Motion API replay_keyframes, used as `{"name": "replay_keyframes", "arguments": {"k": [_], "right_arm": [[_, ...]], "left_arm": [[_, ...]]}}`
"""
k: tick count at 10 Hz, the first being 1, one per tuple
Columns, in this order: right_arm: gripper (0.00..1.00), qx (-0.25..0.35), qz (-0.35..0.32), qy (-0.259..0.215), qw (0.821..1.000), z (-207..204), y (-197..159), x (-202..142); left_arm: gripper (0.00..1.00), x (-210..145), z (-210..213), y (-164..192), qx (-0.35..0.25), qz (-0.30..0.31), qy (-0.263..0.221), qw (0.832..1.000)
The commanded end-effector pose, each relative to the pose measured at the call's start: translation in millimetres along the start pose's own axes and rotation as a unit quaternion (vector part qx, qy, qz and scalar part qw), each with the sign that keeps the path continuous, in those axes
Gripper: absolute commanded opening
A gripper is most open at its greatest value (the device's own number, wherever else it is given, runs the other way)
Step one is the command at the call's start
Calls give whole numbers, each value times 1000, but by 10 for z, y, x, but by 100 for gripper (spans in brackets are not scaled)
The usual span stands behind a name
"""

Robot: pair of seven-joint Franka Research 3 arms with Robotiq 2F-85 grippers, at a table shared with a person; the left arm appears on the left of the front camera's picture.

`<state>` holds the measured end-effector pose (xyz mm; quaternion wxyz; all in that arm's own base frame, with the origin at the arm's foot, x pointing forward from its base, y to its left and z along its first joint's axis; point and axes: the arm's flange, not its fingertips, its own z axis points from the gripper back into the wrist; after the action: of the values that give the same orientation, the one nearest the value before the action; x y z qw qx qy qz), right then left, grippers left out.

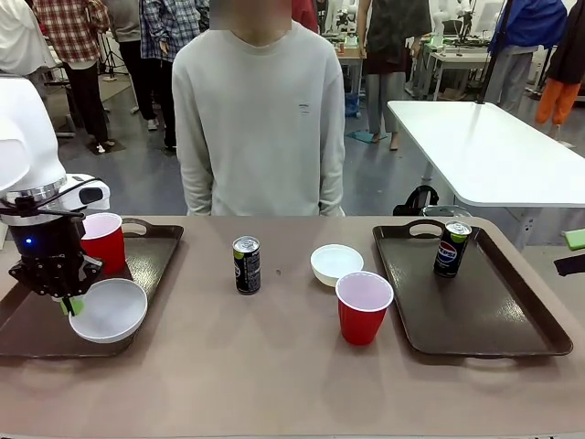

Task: Prepare tableware on both trays.
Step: Pick up a Picnic Bowl from the table and place it on a Handle tray.

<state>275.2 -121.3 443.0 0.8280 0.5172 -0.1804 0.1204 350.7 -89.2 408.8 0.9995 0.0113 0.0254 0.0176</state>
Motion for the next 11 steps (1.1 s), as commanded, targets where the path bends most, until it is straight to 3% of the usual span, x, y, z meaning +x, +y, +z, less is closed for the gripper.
{"name": "replay_keyframes", "arguments": {"k": [1,5,6,7,8,10,11], "right_arm": [[100,5,3,-1,1000,-1,4,-3],[100,5,3,-1,1000,-1,4,-3],[100,5,3,-1,1000,-1,4,-3],[100,5,3,-1,1000,-1,4,-3],[100,5,3,-1,1000,-1,4,-3],[100,5,3,-1,1000,-1,4,-3],[100,5,3,-1,1000,-1,4,-3]], "left_arm": [[4,324,-113,175,8,13,-13,1000],[4,736,-344,344,-12,32,58,998],[61,749,-354,364,-17,35,66,997],[62,750,-355,348,-14,38,70,997],[100,727,-341,356,-10,40,68,997],[100,676,-324,346,-2,40,60,997],[84,633,-306,352,-4,43,52,998]]}}
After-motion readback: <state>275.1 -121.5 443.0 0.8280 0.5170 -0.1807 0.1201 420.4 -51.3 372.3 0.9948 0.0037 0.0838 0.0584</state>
